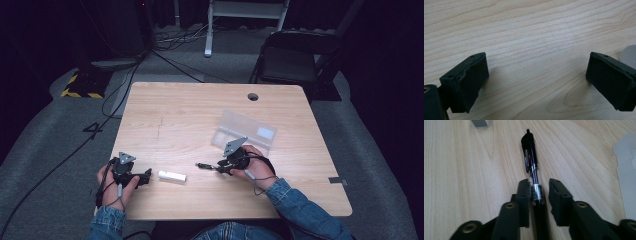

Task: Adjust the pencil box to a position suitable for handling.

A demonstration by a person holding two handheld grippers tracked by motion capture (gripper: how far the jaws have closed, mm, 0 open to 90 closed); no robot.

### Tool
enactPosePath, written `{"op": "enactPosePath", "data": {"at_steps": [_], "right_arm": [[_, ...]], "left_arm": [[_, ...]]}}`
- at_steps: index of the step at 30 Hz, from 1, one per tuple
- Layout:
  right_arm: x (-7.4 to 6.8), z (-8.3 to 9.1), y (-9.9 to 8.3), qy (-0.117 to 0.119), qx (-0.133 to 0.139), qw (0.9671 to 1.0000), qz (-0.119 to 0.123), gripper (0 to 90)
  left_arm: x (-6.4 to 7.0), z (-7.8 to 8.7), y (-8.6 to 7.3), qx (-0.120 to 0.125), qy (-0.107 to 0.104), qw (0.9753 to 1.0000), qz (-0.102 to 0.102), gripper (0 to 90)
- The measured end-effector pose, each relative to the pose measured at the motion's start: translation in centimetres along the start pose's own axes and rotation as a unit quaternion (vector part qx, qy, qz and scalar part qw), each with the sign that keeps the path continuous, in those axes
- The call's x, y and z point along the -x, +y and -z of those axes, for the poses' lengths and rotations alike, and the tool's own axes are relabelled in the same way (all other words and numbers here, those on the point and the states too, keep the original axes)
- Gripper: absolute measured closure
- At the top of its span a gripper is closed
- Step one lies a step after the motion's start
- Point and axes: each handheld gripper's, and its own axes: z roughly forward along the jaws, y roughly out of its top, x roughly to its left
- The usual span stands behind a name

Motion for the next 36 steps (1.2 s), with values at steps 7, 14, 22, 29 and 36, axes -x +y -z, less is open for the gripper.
{"op": "enactPosePath", "data": {"at_steps": [7, 14, 22, 29, 36], "right_arm": [[-0.2, 0.1, 0.1, -0.009, -0.006, 0.9999, 0.008, 79.8], [-0.2, 1.0, 0.4, -0.012, 0.009, 0.9998, 0.015, 79.9], [-0.5, 2.5, 0.9, -0.016, 0.034, 0.9992, 0.014, 79.9], [-0.7, 3.8, 1.2, -0.018, 0.051, 0.9984, 0.015, 79.9], [-0.6, 5.5, 1.3, -0.022, 0.072, 0.9971, 0.006, 79.9]], "left_arm": [[0.0, 0.0, 0.0, 0.0, 0.0, 1.0, 0.0, 4.7], [0.0, 0.0, 0.0, 0.0, 0.0, 1.0, 0.0, 4.7], [0.0, 0.0, 0.0, -0.001, -0.001, 1.0, -0.001, 4.4], [0.0, -0.1, 0.1, -0.002, -0.002, 1.0, -0.002, 3.7], [0.0, -0.3, 0.2, -0.003, -0.002, 1.0, -0.002, 2.8]]}}
